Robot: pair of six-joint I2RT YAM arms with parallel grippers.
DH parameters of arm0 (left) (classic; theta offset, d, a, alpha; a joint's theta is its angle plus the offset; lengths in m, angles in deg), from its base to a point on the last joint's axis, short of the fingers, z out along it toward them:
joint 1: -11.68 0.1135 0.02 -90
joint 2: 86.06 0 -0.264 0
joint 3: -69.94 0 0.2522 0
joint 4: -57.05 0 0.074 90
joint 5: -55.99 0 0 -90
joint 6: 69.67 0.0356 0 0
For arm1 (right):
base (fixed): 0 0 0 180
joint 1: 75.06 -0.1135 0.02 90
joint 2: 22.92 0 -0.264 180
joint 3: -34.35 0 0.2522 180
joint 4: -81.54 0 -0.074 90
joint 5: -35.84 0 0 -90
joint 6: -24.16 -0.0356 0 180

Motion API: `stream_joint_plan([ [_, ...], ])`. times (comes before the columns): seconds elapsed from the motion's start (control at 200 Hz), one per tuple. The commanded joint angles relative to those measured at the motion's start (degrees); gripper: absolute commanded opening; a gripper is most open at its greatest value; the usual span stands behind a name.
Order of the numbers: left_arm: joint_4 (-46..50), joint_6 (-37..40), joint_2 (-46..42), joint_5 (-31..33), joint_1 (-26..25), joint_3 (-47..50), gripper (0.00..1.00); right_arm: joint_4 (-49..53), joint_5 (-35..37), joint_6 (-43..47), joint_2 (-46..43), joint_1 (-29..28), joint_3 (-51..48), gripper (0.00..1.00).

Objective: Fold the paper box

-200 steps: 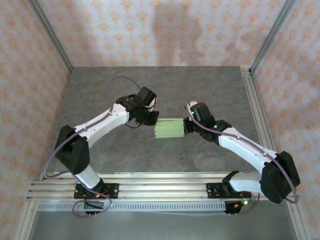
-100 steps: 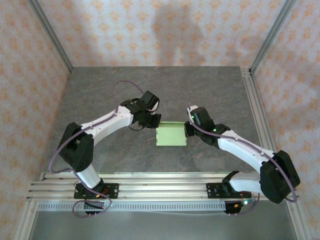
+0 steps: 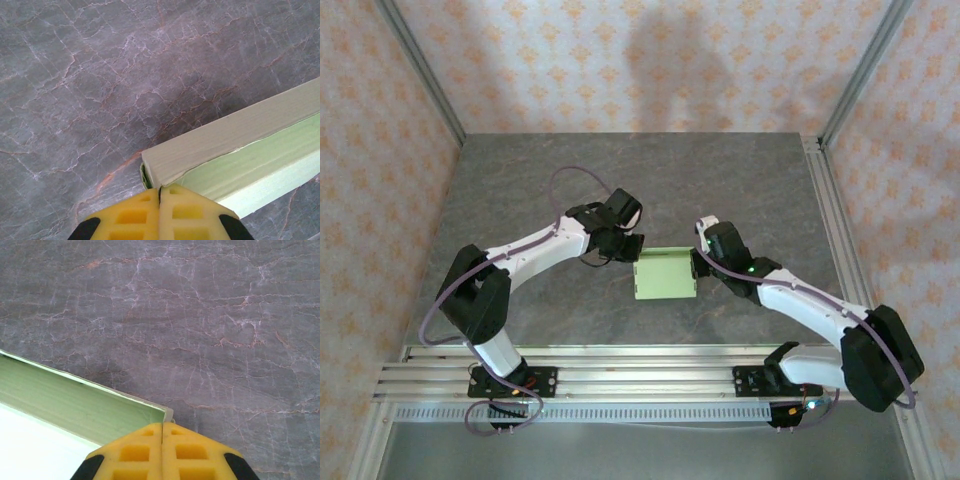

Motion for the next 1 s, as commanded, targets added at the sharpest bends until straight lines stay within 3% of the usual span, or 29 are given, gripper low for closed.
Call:
stream_joint_plan([
  [0.0,-1.52,-0.43,-2.02,1.25,-0.45,-1.82,0.12,-4.24,0.97,0.96,-2.73,-0.46,-1.36,0.0],
  [0.455,-4.37,-1.44,-6.87,0.31,-0.42,-1.87,0.45,-15.14,2.22,2.03,-7.27,-0.64,-9.2,0.0],
  [0.706,-4.74,-1.55,-9.12,3.67,-0.43,-1.19,0.58,-18.92,3.34,1.86,-8.2,-0.81,-11.6,0.0],
  [0.996,-15.96,11.54,-16.12,-2.89,-0.45,9.07,1.0,-20.93,3.98,1.33,-8.74,-0.82,-12.68,0.0],
])
